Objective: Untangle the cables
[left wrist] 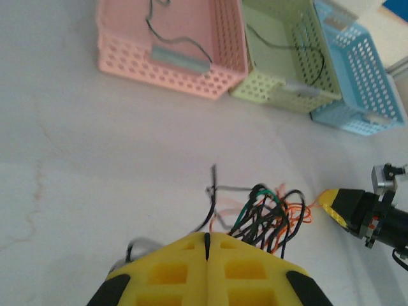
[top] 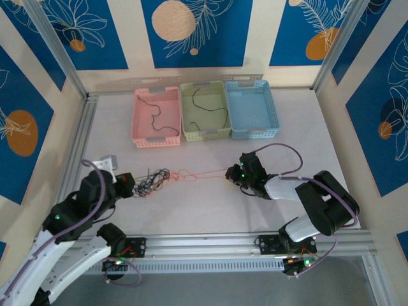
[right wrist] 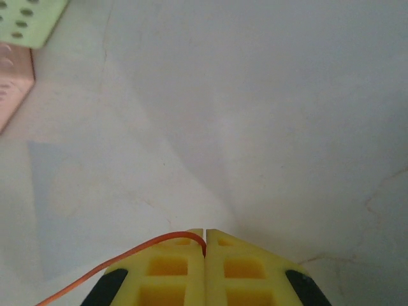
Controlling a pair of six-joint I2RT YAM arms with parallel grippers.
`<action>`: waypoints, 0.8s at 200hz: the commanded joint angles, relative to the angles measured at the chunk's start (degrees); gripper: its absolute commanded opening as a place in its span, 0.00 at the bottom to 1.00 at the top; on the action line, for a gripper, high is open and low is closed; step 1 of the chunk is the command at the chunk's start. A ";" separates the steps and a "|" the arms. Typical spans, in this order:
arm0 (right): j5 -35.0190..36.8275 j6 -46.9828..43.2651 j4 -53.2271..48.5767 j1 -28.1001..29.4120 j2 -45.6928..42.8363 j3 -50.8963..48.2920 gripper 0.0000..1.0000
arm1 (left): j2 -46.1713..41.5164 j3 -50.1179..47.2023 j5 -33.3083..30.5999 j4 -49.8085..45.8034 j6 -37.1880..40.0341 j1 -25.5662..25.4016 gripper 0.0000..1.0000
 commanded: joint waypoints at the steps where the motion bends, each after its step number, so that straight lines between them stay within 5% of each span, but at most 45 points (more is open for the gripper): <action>1: 0.32 4.61 2.20 -2.20 -0.52 -1.79 0.00 | -0.99 5.92 -6.89 -9.75 2.84 -0.02 0.00; 59: 0.74 8.97 3.35 -5.13 -1.78 -4.80 0.00 | -0.75 22.05 -18.18 -20.72 8.11 -0.02 0.00; 115: 1.02 11.42 3.25 -8.06 -4.70 -7.46 0.00 | -4.07 24.36 -24.85 -25.17 7.76 -0.03 0.00; 160: -0.83 3.55 -12.15 -12.71 -14.67 -3.36 0.00 | -3.96 22.14 -22.43 -23.10 9.84 -0.07 0.00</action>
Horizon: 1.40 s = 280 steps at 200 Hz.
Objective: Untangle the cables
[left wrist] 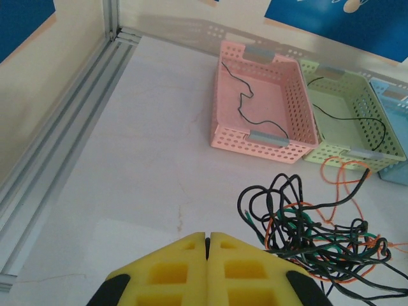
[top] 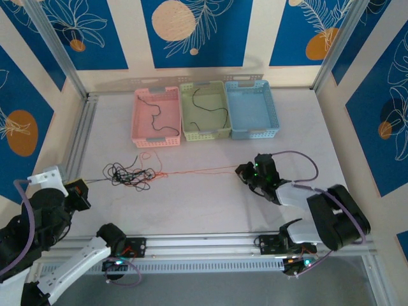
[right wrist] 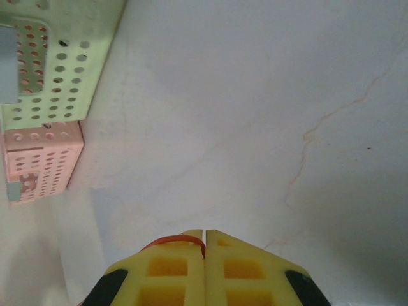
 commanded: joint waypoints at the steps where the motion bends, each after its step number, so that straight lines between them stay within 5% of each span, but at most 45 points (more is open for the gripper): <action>1: 3.47 -4.97 -13.43 -4.49 -4.49 2.63 0.00 | -0.66 -0.48 -4.65 0.79 2.50 0.01 0.00; 38: 1.63 -13.83 -26.48 -15.23 -12.14 5.28 0.00 | 0.46 -4.00 -2.40 2.88 3.41 -0.03 0.00; 90: -6.07 -18.39 -30.16 -33.62 -14.74 4.09 0.00 | 0.14 -7.13 -4.33 3.31 3.45 -0.01 0.00; 280: -8.19 -20.61 -31.91 -34.38 -12.58 5.71 0.04 | 2.38 -14.63 6.85 12.33 9.01 0.00 0.00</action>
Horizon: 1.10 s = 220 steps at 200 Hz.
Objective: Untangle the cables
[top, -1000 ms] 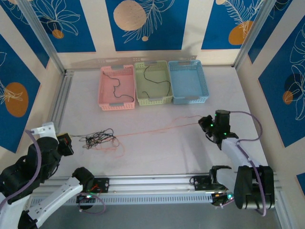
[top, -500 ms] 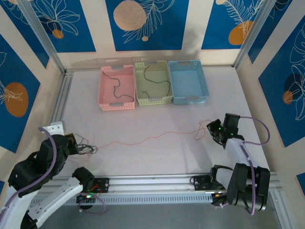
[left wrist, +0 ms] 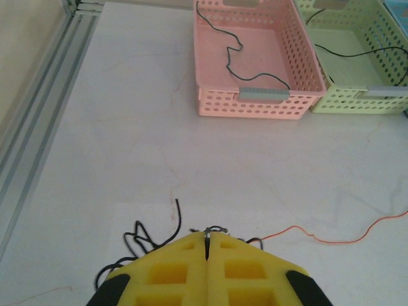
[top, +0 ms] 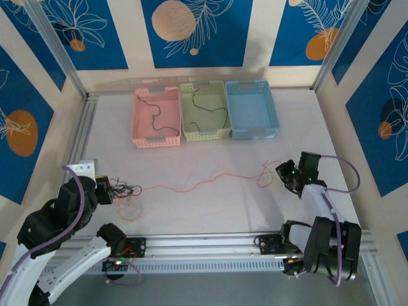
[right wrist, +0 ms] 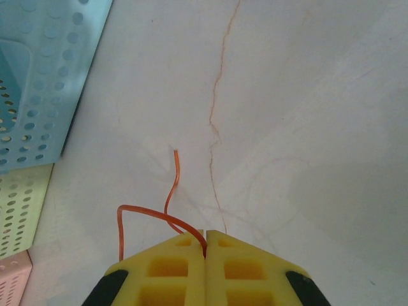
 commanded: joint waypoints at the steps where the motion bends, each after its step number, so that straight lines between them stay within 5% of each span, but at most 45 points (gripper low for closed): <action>1: -1.61 -1.57 -3.30 0.06 -0.25 1.41 0.05 | 0.71 -0.67 1.83 2.23 1.67 0.02 0.00; 30: -0.65 -3.71 -9.05 2.61 -1.32 5.39 0.37 | 1.30 -0.81 2.50 2.58 1.90 0.01 0.00; 58: 8.48 -8.38 -19.25 9.21 -3.69 13.29 0.46 | 1.30 -0.98 2.60 2.76 1.98 0.03 0.00; 76: 9.19 -11.41 -21.32 14.13 -5.44 17.25 0.47 | 1.42 -1.17 2.80 2.93 1.99 0.02 0.00; 108: -5.72 -15.34 -10.50 27.95 -3.28 18.33 0.47 | 1.39 -1.28 2.98 3.11 2.13 0.03 0.00; 162: -12.34 -28.54 -1.28 56.47 20.10 28.69 0.51 | 0.48 -1.52 3.15 3.37 2.17 0.02 0.00; 220: -16.51 -34.92 -2.32 67.47 42.77 43.72 0.53 | 0.32 -1.66 3.18 3.46 2.18 -0.02 0.00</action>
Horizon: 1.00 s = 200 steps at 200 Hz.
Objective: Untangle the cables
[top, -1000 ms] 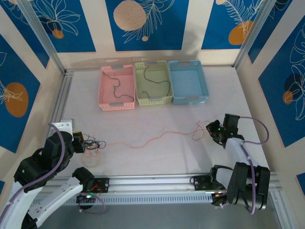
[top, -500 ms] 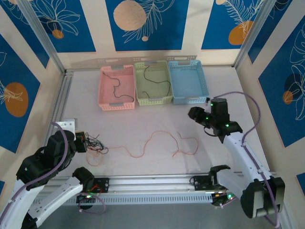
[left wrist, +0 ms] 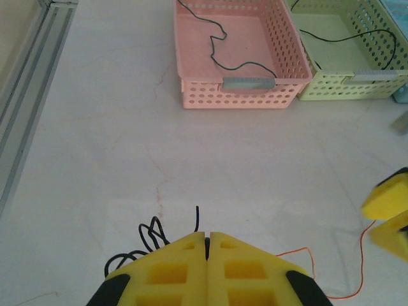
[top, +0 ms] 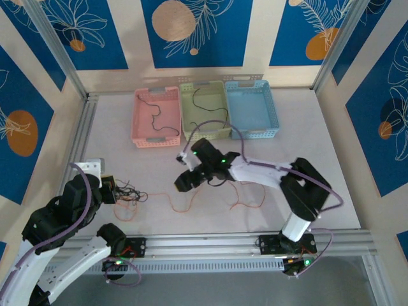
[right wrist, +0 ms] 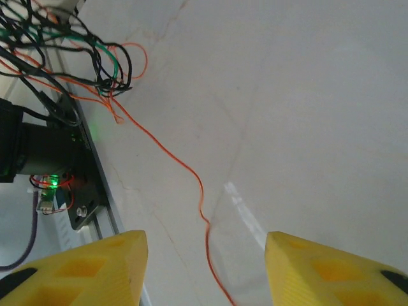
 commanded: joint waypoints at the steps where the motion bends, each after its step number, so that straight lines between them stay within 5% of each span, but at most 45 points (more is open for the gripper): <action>1: -3.64 -5.06 -0.49 2.88 5.44 4.71 0.53 | -0.62 -0.40 0.42 1.73 0.73 -0.04 0.00; 89: -3.99 -7.25 -3.95 5.73 16.97 14.35 0.47 | -0.79 -0.49 0.49 1.89 0.77 0.03 0.00; 111: -3.11 -7.08 -3.60 5.72 17.20 14.34 0.37 | -0.88 -0.57 0.45 1.89 0.73 0.03 0.00; 142: 2.75 -5.12 -2.99 5.16 15.75 13.42 0.00 | -0.97 -0.56 0.37 1.82 0.76 -0.01 0.00; 168: 5.72 1.17 3.18 0.33 9.05 6.07 0.00 | -1.23 -0.56 0.32 1.82 0.63 -0.02 0.00; 200: 5.41 12.18 12.55 -12.57 -0.06 -7.11 0.00 | -1.32 -0.53 0.11 1.73 0.66 0.03 0.00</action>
